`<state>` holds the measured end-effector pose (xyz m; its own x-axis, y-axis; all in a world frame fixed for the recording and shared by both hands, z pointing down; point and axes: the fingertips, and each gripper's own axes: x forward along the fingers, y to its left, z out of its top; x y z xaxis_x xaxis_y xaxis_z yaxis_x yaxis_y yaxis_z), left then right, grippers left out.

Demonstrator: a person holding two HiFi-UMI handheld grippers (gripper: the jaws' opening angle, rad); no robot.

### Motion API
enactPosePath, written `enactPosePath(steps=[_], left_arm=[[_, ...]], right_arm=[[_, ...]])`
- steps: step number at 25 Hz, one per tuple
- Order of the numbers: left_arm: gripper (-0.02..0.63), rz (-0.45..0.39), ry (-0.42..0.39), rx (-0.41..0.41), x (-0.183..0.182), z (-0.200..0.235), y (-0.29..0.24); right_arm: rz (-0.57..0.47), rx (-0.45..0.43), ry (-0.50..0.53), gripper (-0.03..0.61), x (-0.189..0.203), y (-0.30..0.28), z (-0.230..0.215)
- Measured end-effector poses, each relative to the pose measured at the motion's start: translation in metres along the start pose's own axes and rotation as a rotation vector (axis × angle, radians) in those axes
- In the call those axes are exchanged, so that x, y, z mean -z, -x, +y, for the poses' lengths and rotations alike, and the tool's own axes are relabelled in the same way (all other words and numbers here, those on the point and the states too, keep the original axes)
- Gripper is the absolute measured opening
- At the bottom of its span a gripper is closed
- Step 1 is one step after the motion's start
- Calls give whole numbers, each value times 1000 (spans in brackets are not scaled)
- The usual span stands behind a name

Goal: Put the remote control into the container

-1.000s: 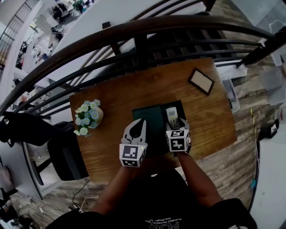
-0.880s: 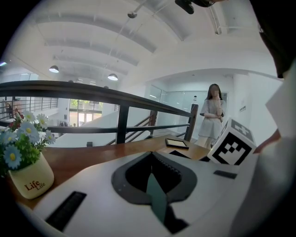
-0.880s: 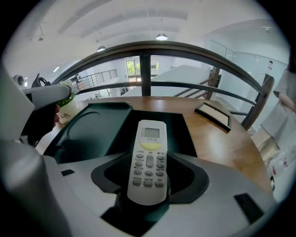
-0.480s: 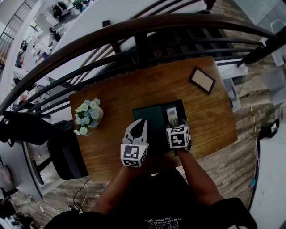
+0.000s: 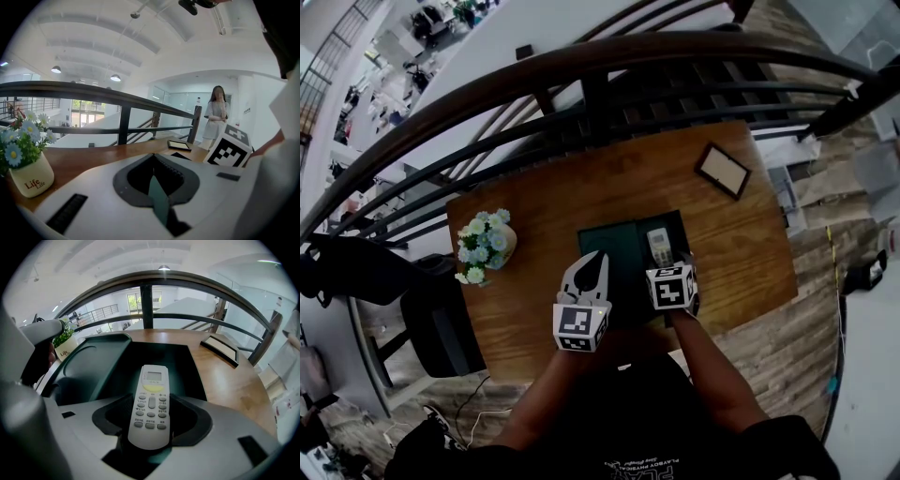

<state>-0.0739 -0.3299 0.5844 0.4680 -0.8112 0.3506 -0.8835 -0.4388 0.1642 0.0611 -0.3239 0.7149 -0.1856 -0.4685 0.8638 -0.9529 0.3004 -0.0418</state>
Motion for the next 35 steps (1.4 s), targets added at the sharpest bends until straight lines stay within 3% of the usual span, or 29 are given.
enactPosePath(steps=[5, 12, 17, 22, 26, 35], left_arm=[[8, -3, 0, -1, 0, -4, 1], [8, -20, -14, -12, -7, -4, 9], [8, -31, -13, -18, -17, -5, 20], [8, -100, -42, -5, -39, -9, 39], [8, -132, -83, -8, -52, -16, 54], [8, -186, -97, -14, -77, -23, 66]], right_arm=[[-8, -3, 22, 252, -1, 2, 3], [-111, -11, 27, 255, -23, 31, 1], [-362, -45, 73, 253, -70, 87, 11], [-600, -65, 139, 248, -106, 143, 31], [-712, -15, 183, 83, -114, 172, 41], [-864, -40, 165, 31, -127, 207, 51]])
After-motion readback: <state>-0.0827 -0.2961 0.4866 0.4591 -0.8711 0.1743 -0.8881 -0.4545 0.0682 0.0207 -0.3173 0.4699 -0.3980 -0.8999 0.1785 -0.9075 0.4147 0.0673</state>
